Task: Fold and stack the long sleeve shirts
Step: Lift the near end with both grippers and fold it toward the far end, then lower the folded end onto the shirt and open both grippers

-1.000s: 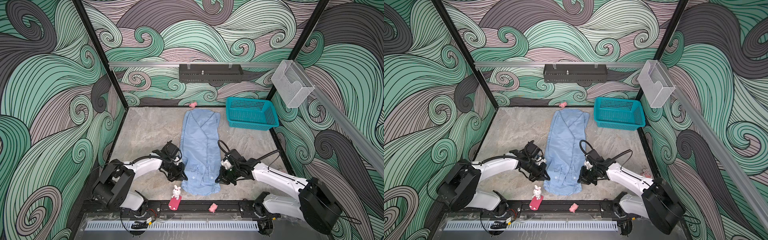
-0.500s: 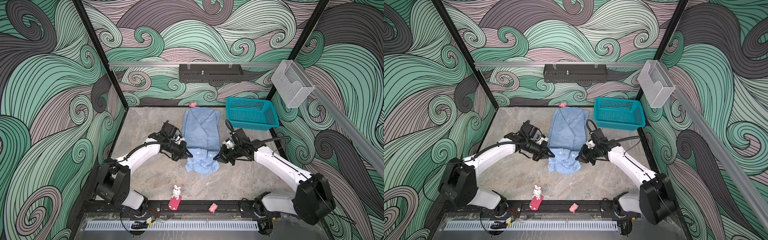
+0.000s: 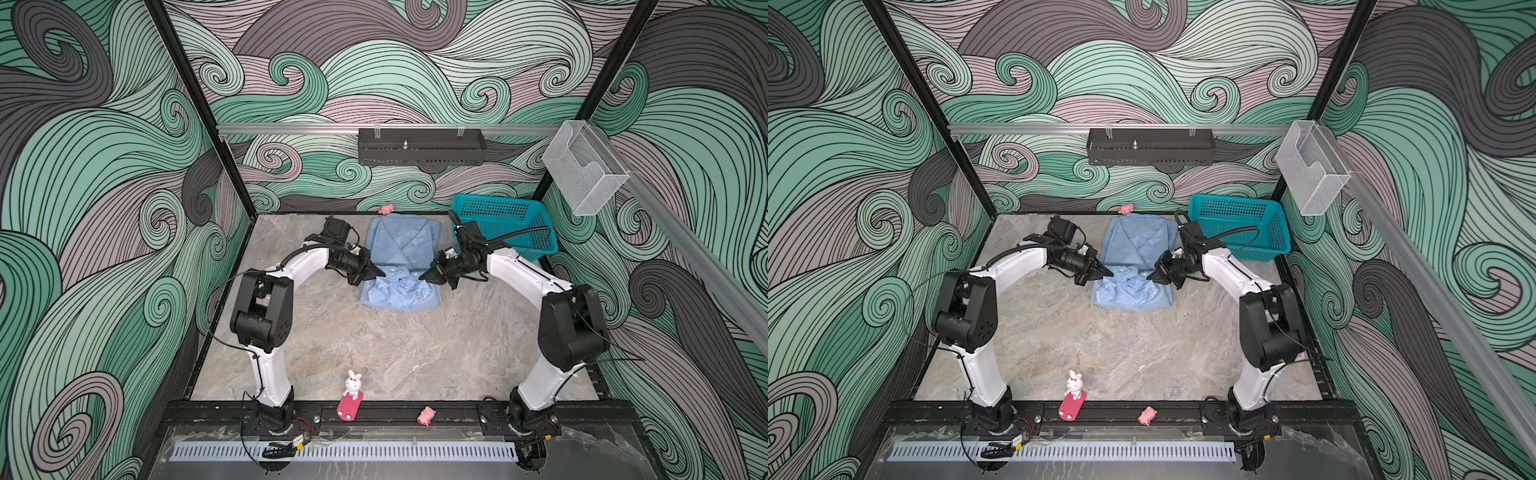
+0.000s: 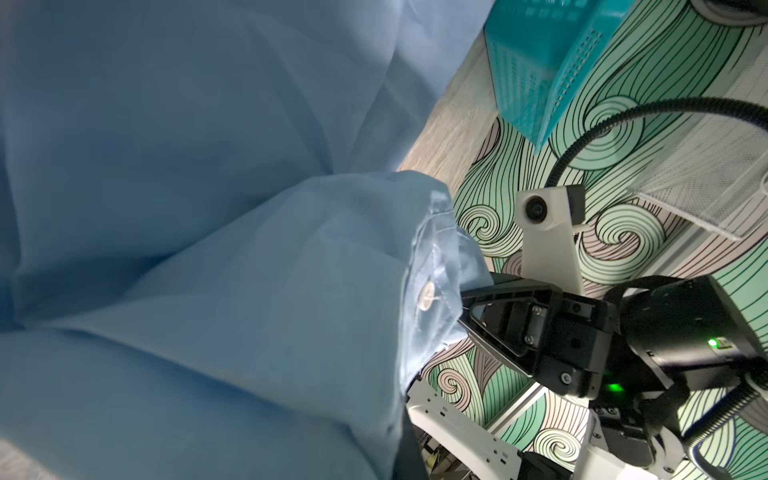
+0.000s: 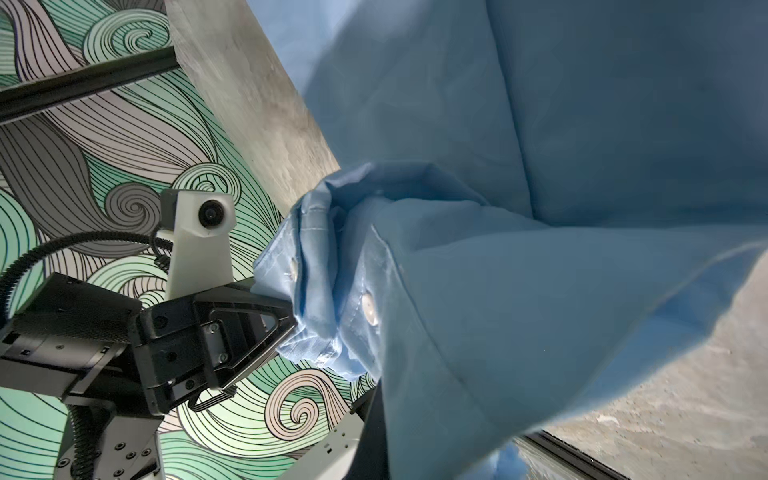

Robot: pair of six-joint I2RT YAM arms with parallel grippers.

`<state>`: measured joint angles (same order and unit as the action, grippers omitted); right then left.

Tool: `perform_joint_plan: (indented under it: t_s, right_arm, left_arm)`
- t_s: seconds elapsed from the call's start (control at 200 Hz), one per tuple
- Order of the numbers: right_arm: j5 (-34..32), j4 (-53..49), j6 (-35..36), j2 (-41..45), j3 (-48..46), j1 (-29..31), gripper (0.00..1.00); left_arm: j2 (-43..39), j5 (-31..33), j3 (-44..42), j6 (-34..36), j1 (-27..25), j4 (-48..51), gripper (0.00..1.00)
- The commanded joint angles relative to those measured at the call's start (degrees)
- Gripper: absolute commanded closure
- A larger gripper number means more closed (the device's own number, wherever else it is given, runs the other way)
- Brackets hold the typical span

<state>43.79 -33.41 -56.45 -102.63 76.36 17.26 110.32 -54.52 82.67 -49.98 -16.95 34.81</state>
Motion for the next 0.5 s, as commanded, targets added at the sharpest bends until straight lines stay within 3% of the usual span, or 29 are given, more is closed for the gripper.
perform_joint_plan:
  t_s: [0.0,0.495]
  right_arm:
    - [1.7,2.4,-1.6,-3.7,2.8,-1.3,0.94]
    - [2.0,3.3,-3.1,-17.2,15.0,-5.2,0.93]
  left_arm:
    - [4.1,-2.4,5.3,-1.5,0.9,-0.7,1.00]
    - [16.6,-2.1,21.3,-3.4,2.9,3.6,1.00]
